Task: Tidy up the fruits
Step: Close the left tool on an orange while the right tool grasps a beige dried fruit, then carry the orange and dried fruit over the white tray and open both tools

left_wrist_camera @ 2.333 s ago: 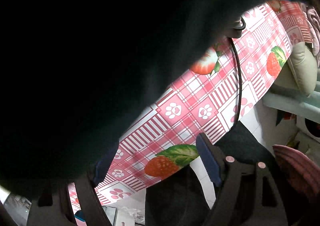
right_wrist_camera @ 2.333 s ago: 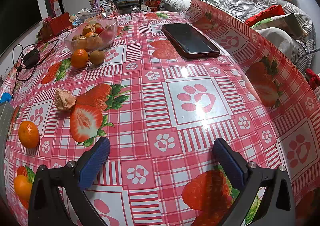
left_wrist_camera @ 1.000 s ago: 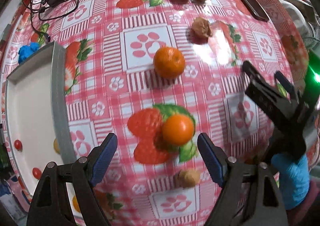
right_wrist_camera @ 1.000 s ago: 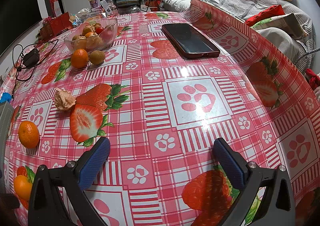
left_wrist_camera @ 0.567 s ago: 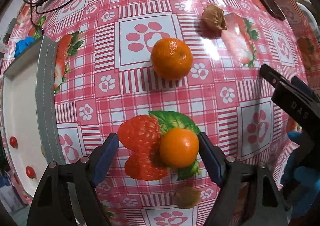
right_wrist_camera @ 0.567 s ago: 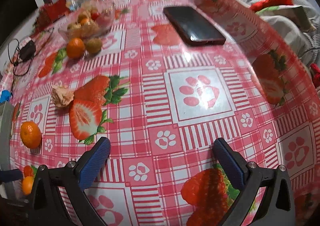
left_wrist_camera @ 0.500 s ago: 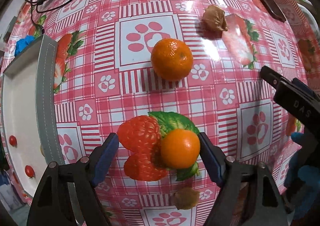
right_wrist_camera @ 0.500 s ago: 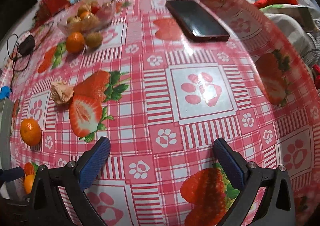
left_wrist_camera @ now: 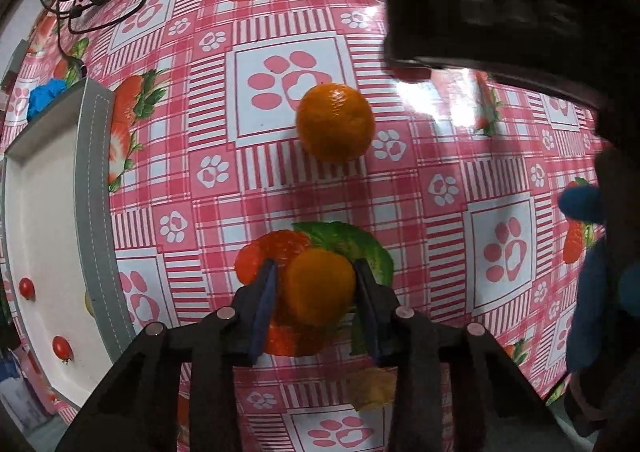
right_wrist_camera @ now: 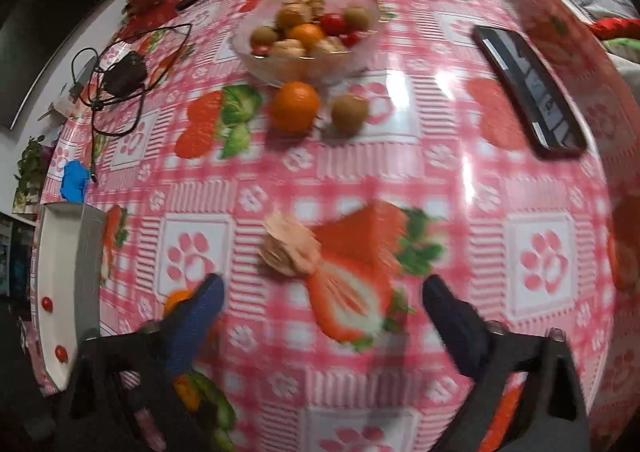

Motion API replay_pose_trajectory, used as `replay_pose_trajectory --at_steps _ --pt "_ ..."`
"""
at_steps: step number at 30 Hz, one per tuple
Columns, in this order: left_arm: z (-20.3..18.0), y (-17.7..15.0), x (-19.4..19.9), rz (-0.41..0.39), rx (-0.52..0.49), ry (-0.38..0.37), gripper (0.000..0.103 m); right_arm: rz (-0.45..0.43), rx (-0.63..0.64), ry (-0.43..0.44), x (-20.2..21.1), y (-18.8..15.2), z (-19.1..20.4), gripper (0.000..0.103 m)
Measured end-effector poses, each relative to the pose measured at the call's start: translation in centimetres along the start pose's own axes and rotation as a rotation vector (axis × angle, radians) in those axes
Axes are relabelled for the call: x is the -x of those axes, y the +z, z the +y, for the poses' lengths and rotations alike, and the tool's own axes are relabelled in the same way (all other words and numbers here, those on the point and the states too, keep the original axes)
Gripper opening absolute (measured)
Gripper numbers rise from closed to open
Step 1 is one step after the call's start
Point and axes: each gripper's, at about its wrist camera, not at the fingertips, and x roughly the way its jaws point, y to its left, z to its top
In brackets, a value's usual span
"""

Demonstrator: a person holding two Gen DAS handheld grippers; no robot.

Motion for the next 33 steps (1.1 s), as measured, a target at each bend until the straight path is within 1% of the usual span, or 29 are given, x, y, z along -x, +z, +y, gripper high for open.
replay_pose_trajectory --at_steps 2,4,5,6,7,8,9,10,15,19,25,30,33 --pt "0.1 -0.1 0.2 -0.002 0.001 -0.001 0.042 0.023 0.011 0.018 -0.8 0.4 0.8 0.079" --pt "0.1 -0.1 0.2 -0.005 0.005 -0.003 0.041 0.015 0.029 0.002 -1.4 0.6 1.1 0.079" --pt "0.2 -0.1 0.2 -0.007 0.006 -0.001 0.039 0.011 0.041 -0.007 -1.5 0.7 1.4 0.079" --pt "0.2 -0.3 0.8 -0.009 0.007 0.001 0.037 0.012 0.048 -0.013 -1.7 0.8 1.6 0.070" --pt "0.4 -0.3 0.9 -0.010 0.013 -0.009 0.037 0.015 0.056 -0.022 -1.9 0.8 1.8 0.056" --pt "0.7 -0.4 0.9 -0.010 0.022 -0.023 0.037 0.015 0.070 -0.043 -2.2 1.1 2.2 0.048" --pt "1.0 -0.4 1.0 -0.009 0.030 -0.032 0.037 0.019 0.081 -0.048 -2.3 1.3 2.5 0.032" --pt "1.3 -0.4 1.0 -0.007 0.039 -0.039 0.037 0.024 0.083 -0.042 -2.5 1.4 2.7 0.030" --pt "3.2 -1.2 1.4 -0.003 0.067 -0.058 0.037 0.036 0.002 0.020 -2.0 1.3 1.3 0.029" --pt "5.1 -2.0 2.1 -0.012 0.077 -0.069 0.037 0.028 -0.041 0.071 -0.4 0.1 -0.1 0.029" --pt "7.4 -3.2 3.4 -0.023 0.090 -0.084 0.037 0.054 -0.097 0.101 1.7 -2.9 -1.7 0.029" --pt "8.8 -4.7 5.3 -0.061 0.103 -0.115 0.037 0.069 -0.112 0.116 2.9 -5.1 -1.4 0.029" --pt "10.2 -6.0 6.7 -0.085 0.120 -0.114 0.037 0.074 -0.100 0.118 3.5 -5.9 -0.8 0.029"
